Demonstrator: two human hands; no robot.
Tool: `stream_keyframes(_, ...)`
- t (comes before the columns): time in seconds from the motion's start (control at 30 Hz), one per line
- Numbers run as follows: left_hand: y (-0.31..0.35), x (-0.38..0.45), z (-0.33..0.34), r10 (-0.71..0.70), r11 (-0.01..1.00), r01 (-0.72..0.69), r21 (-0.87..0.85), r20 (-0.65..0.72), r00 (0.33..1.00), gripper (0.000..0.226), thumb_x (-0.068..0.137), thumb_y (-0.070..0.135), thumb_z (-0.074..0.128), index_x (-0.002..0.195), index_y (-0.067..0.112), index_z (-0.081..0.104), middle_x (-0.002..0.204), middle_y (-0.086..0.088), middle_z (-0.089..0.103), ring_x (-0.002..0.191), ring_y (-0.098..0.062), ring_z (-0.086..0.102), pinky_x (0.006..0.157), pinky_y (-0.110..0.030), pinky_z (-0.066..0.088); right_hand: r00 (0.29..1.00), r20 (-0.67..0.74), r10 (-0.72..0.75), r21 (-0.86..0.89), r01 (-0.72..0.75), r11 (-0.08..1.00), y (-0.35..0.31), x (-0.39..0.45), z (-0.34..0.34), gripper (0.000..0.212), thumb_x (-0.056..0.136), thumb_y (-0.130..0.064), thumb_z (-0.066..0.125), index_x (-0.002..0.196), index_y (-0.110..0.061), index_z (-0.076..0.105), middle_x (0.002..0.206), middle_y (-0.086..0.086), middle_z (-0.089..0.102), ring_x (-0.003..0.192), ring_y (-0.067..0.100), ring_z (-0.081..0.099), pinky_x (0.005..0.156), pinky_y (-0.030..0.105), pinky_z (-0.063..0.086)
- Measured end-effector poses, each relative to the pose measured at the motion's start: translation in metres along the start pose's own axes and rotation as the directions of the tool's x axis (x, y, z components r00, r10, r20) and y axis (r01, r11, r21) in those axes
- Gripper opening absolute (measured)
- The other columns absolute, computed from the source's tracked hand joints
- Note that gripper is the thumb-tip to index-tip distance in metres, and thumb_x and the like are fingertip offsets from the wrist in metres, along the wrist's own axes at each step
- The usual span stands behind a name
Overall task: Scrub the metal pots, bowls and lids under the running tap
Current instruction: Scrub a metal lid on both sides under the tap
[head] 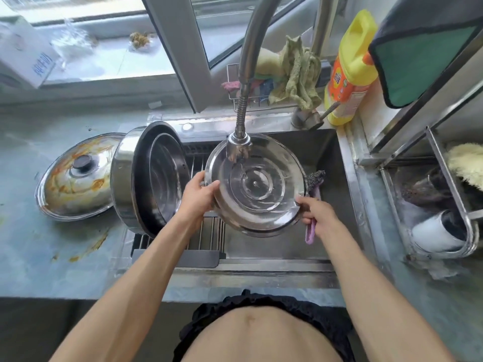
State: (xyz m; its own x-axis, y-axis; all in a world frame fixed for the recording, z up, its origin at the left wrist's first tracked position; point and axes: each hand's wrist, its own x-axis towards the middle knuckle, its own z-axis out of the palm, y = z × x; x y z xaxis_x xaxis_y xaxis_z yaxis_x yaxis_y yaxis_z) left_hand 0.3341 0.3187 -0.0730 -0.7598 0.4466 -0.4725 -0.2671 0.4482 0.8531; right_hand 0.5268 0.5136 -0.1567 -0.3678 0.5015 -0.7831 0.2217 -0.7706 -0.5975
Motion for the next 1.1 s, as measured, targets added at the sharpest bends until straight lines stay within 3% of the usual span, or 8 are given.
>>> stream_keyframes(0.17,-0.001,0.006,0.0,0.013,0.95,-0.015,0.311,0.011,1.0,0.052,0.104,0.031,0.056,0.151,0.017,0.039,0.118,-0.009,0.07,0.096,-0.021,0.072,0.086,-0.044,0.06,0.998,0.048,-0.031,0.007,0.031,1.0,-0.017,-0.009,-0.009,0.013,0.091,-0.002,0.06,0.078,-0.007,0.061,0.056,-0.001,0.046,0.029,0.002,0.023,0.029,0.016,0.022)
stream_keyframes(0.27,-0.003,-0.002,0.008,0.208,0.76,-0.255,0.598,0.149,0.967,0.059,0.099,0.032,0.063,0.153,0.016,0.043,0.147,-0.008,0.056,0.123,-0.025,0.061,0.11,-0.033,0.041,0.997,-0.047,-0.058,-0.034,0.057,0.998,-0.038,-0.017,-0.015,0.017,0.091,-0.001,0.06,0.075,-0.008,0.058,0.055,0.0,0.045,0.027,0.002,0.021,0.028,0.015,0.022)
stream_keyframes(0.43,-0.017,-0.024,0.038,0.278,0.368,-0.727,0.58,0.677,0.681,0.063,0.086,0.055,0.064,0.143,0.029,0.058,0.151,0.003,0.054,0.146,-0.017,0.041,0.126,-0.055,0.013,0.989,-0.125,-0.076,-0.187,0.052,0.981,-0.057,-0.025,-0.013,0.022,0.091,-0.004,0.06,0.071,-0.011,0.054,0.063,0.003,0.043,0.024,0.002,0.02,0.027,0.014,0.021)
stream_keyframes(0.6,-0.018,-0.035,0.057,0.444,0.424,-0.796,0.432,0.667,0.598,0.06,0.089,0.051,0.067,0.144,0.032,0.056,0.136,0.006,0.067,0.119,-0.014,0.065,0.106,-0.035,0.05,0.983,-0.171,-0.074,-0.172,0.044,0.984,-0.069,-0.03,-0.002,0.023,0.09,-0.005,0.057,0.069,-0.013,0.049,0.059,0.001,0.032,0.023,0.003,0.019,0.027,0.012,0.023)
stream_keyframes(0.7,-0.02,-0.038,0.065,0.573,0.319,-0.838,0.442,0.614,0.542,0.048,0.093,0.034,0.067,0.139,0.025,0.062,0.13,0.006,0.07,0.109,-0.016,0.068,0.091,-0.032,0.056,0.978,-0.182,-0.098,-0.168,0.067,0.984,-0.077,-0.031,0.003,0.019,0.085,-0.014,0.066,0.072,-0.015,0.052,0.06,0.0,0.037,0.025,0.005,0.021,0.03,0.013,0.025)
stream_keyframes(0.83,-0.019,-0.031,0.076,0.63,0.644,-0.683,0.345,0.268,0.729,0.035,0.094,0.011,0.053,0.121,0.018,0.075,0.101,0.0,0.079,0.085,-0.016,0.072,0.075,-0.025,0.053,0.98,-0.142,-0.139,-0.113,0.124,0.986,-0.08,-0.037,0.01,0.037,0.079,-0.045,0.076,0.095,-0.015,0.062,0.072,0.007,0.061,0.032,0.007,0.028,0.036,0.019,0.032)
stream_keyframes(0.97,-0.019,-0.018,0.077,0.222,0.975,-0.22,-0.042,0.034,0.975,0.025,0.1,0.005,0.056,0.097,0.018,0.077,0.092,-0.001,0.077,0.084,-0.019,0.068,0.077,-0.032,0.053,0.985,-0.084,-0.15,-0.216,0.129,0.968,-0.072,-0.044,0.012,0.029,0.09,-0.045,0.066,0.101,-0.018,0.064,0.084,0.011,0.073,0.037,0.008,0.029,0.035,0.019,0.029)
stream_keyframes(1.1,-0.025,-0.015,0.067,-0.209,0.822,0.243,-0.516,0.124,0.97,0.027,0.106,0.001,0.043,0.097,0.008,0.067,0.096,-0.013,0.073,0.085,-0.025,0.07,0.083,-0.041,0.057,0.976,-0.115,-0.186,-0.398,0.126,0.909,-0.042,-0.039,0.011,0.025,0.091,-0.032,0.065,0.103,-0.01,0.064,0.077,0.009,0.07,0.038,0.012,0.034,0.037,0.02,0.03)
